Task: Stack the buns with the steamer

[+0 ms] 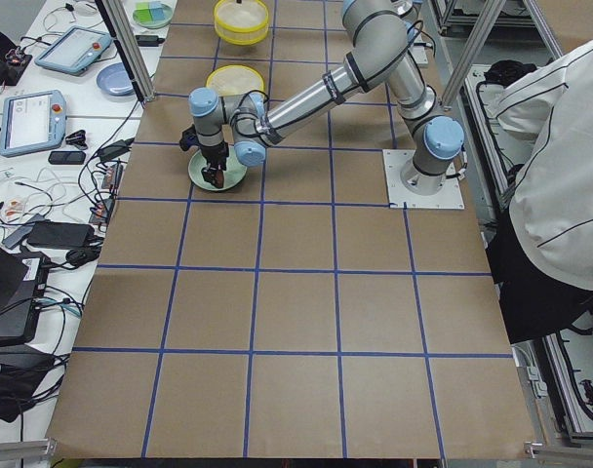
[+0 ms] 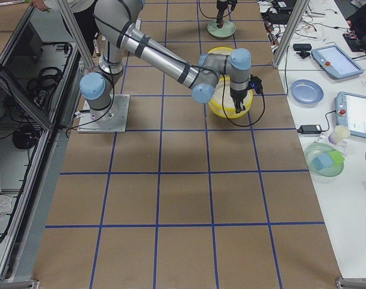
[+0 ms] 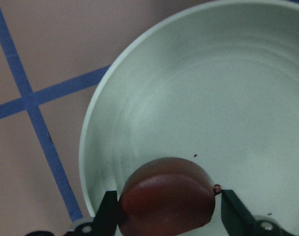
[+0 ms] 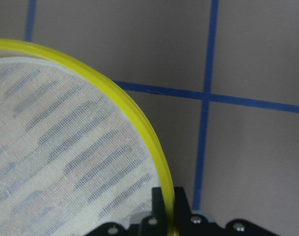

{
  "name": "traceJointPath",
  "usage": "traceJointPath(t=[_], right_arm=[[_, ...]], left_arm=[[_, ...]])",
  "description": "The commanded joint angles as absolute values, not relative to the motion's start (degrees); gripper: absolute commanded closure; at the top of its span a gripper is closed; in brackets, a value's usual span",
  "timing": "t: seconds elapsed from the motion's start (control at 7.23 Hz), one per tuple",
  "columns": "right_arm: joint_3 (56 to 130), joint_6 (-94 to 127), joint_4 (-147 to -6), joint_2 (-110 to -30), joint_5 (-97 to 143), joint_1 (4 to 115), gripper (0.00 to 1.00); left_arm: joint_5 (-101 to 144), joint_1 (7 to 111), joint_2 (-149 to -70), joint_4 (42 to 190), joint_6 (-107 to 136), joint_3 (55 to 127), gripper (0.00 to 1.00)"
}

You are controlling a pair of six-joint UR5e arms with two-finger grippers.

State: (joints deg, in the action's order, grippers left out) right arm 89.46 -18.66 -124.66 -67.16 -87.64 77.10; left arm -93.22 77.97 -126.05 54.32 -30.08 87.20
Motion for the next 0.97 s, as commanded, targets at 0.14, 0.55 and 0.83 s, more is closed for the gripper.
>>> traceJointPath(t=[0.14, 0.55, 0.83], right_arm=[[86.41, 8.74, -124.37, -67.5, -91.57, 95.15, 1.0], [86.31, 20.46, -123.31, -64.0, -96.22, 100.89, 1.0], [86.31, 21.7, -123.31, -62.58, -95.36, 100.9, 1.0]], left_arm=[[-93.25, 77.96, -124.55, 54.4, -26.75, 86.75, 1.0], [-92.47, 78.4, -119.9, 56.59, -17.35, 86.04, 1.0], [-87.73, 79.45, -116.12, 59.05, -8.74, 86.04, 1.0]])
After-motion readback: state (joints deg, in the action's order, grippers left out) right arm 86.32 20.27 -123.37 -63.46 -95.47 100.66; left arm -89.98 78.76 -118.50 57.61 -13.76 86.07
